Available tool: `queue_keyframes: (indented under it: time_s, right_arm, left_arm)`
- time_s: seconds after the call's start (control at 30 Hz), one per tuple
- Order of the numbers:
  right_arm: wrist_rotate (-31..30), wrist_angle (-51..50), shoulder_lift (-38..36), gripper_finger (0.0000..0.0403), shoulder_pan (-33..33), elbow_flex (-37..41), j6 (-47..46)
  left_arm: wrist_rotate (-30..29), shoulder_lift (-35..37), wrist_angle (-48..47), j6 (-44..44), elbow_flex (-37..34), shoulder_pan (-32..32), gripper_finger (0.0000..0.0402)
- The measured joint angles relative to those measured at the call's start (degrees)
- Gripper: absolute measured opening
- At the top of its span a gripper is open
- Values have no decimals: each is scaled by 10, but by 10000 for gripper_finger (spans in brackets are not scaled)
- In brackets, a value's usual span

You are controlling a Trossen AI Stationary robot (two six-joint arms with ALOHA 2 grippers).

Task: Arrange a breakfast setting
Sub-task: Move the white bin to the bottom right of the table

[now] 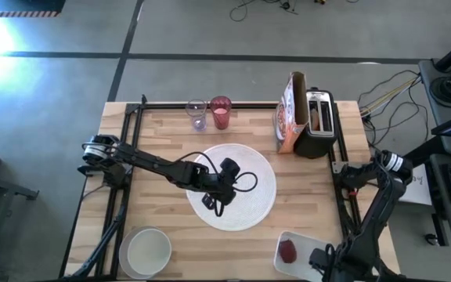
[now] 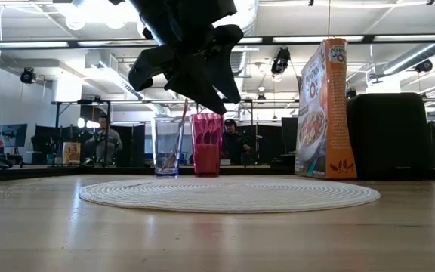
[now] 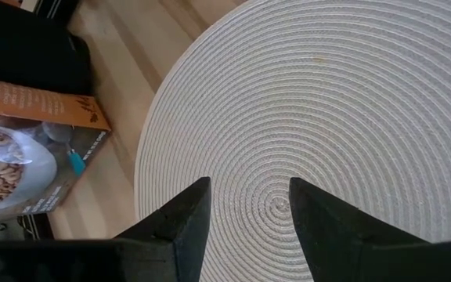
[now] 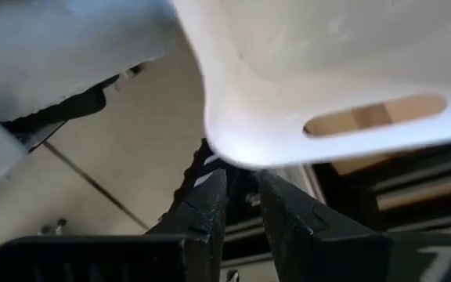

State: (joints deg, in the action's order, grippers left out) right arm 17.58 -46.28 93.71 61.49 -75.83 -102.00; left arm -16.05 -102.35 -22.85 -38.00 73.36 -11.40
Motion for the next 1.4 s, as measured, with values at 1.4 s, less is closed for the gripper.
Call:
queue_keyframes:
  time_s: [1.4]
  right_arm:
    - [-148, -203, -17, 68, -109, 11, 218]
  left_arm:
    - [1, 0, -14, 26, 0, 0, 158]
